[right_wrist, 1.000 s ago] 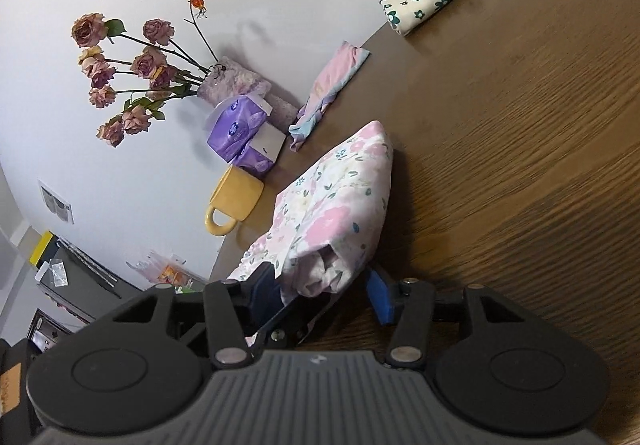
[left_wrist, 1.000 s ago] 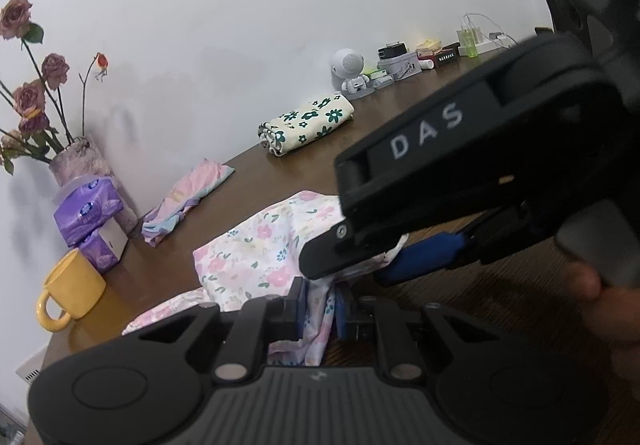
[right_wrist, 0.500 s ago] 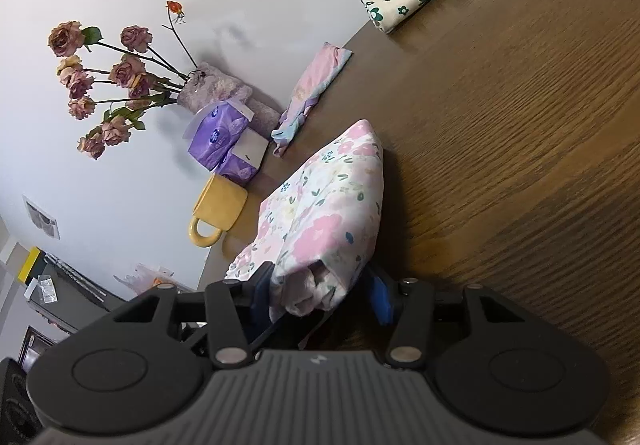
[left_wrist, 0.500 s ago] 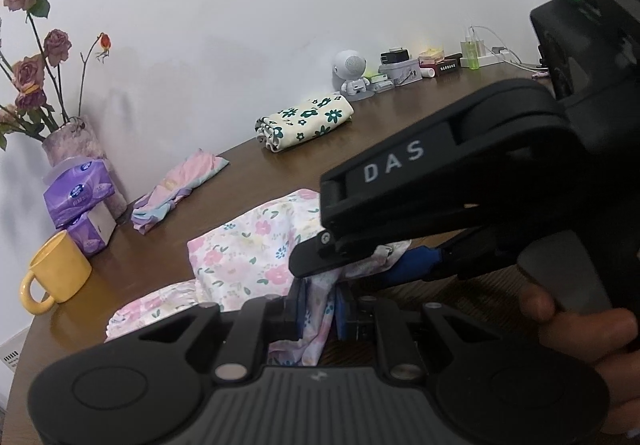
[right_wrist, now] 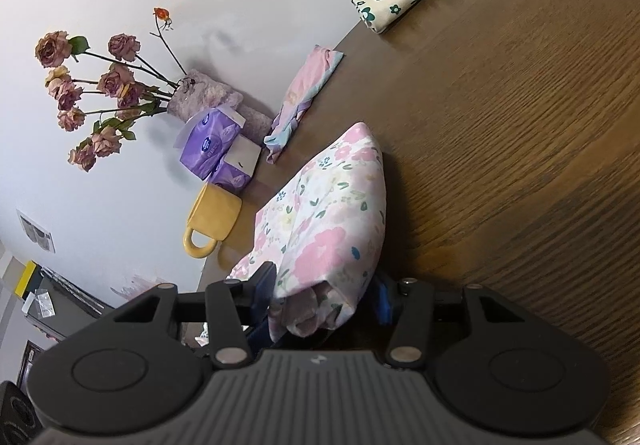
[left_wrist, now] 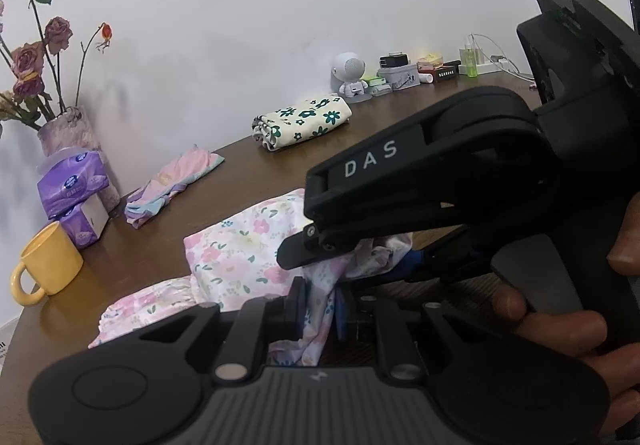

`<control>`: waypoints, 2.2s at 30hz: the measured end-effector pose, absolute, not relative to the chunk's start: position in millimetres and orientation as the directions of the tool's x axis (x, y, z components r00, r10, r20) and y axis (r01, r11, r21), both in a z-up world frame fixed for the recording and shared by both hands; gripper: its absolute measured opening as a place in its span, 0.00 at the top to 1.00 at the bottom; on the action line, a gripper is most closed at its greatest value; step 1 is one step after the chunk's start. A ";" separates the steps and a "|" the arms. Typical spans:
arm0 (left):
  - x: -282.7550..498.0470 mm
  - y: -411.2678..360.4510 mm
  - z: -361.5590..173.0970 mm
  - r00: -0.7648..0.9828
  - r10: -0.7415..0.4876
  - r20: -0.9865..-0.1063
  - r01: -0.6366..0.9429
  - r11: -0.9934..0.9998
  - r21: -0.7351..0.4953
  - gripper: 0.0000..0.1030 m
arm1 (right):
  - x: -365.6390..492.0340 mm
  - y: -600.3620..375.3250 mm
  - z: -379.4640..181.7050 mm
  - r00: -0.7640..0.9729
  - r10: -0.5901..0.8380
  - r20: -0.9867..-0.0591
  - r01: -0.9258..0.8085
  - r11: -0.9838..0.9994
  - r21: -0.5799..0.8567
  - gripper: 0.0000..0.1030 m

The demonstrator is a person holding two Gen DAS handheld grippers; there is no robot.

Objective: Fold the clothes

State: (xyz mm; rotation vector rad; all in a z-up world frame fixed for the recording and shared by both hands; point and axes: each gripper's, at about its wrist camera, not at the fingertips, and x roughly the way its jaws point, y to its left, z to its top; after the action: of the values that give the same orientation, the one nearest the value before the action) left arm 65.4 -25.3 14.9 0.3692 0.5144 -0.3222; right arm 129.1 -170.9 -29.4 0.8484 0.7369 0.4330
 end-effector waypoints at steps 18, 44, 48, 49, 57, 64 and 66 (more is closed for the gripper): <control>55.5 -17.3 21.1 0.824 -0.239 -0.513 0.409 0.878 0.248 0.83 | 127.8 -165.6 -32.9 0.739 0.549 -0.391 0.013 0.569 0.822 0.90; 88.8 44.0 55.0 0.800 -0.256 -0.542 0.335 0.941 0.050 0.83 | 130.2 -179.6 29.2 0.770 0.325 -0.549 -0.080 0.903 0.423 0.90; 112.2 11.0 59.7 0.768 -0.324 -0.552 0.416 0.908 0.046 0.84 | 128.7 -183.2 42.4 0.785 0.275 -0.555 -0.099 0.940 0.327 0.90; 118.7 2.4 58.2 0.757 -0.331 -0.564 0.429 0.902 0.045 0.87 | 128.4 -182.8 44.4 0.787 0.268 -0.556 -0.106 0.946 0.307 0.90; 154.6 -35.4 36.3 0.680 -0.355 -0.641 0.462 0.887 -0.001 0.95 | 126.7 -175.0 58.1 0.802 0.200 -0.562 -0.165 0.980 0.113 0.90; 150.7 -12.4 35.6 0.676 -0.345 -0.651 0.416 0.908 -0.050 0.93 | 125.0 -152.0 65.8 0.823 0.130 -0.553 -0.229 0.967 -0.113 0.90; 149.6 -0.5 36.4 0.681 -0.333 -0.652 0.388 0.919 -0.065 0.93 | 122.9 -140.5 65.6 0.830 0.111 -0.546 -0.244 0.953 -0.177 0.90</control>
State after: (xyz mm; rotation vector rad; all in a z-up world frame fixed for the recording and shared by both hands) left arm 149.6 -0.5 36.4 0.0808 0.7157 -0.4050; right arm 122.9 -140.5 65.6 -0.2456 0.5609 0.1906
